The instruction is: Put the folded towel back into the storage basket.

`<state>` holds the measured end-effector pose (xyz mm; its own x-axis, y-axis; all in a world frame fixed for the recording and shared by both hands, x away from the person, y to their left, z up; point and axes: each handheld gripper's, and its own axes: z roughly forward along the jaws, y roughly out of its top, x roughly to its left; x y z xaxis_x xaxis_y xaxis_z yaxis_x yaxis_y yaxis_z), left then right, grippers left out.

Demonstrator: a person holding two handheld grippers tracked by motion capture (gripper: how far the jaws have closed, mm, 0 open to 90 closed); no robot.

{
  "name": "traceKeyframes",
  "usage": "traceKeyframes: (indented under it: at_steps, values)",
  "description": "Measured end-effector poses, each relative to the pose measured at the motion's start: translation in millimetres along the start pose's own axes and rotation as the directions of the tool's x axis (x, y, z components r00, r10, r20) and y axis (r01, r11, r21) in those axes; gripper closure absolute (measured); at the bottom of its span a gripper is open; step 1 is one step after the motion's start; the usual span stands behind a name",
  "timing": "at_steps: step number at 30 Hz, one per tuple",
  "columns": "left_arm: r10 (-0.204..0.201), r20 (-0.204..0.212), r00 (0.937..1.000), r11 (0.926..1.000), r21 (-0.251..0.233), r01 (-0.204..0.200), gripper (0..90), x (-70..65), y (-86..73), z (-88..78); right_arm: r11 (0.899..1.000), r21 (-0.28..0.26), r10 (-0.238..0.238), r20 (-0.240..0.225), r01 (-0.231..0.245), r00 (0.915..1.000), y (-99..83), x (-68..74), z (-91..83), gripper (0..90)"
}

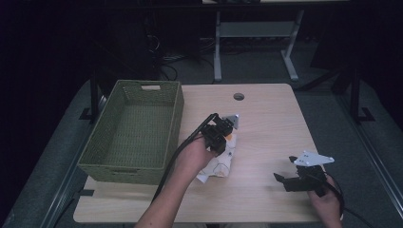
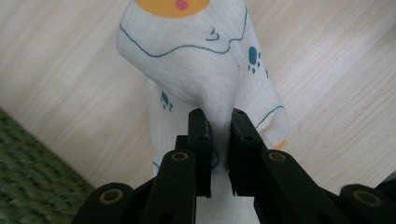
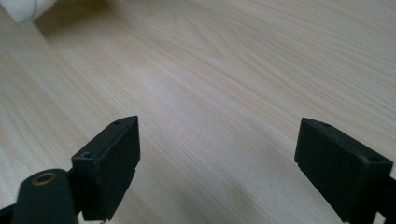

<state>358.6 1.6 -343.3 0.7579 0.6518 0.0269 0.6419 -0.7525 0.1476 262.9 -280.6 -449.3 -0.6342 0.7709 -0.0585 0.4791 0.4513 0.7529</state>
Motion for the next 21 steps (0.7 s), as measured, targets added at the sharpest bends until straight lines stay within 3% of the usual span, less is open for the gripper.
traceKeyframes:
  at_steps: [5, 21]
  values:
    - [-0.004, 0.005, 1.0, 1.0, 0.002, 0.004, 81.7, 2.4, 0.8, -13.7, 1.0, -0.001, 0.004, 0.0, -0.004, 1.0, 0.1, -0.3, 0.1, 13.8]
    - [-0.031, -0.049, 0.9983, 0.9993, 0.019, 0.032, 81.5, 18.2, -2.8, -54.9, 1.0, -0.004, 0.014, -0.001, -0.014, 0.9999, -0.6, -1.7, -1.0, 13.8]
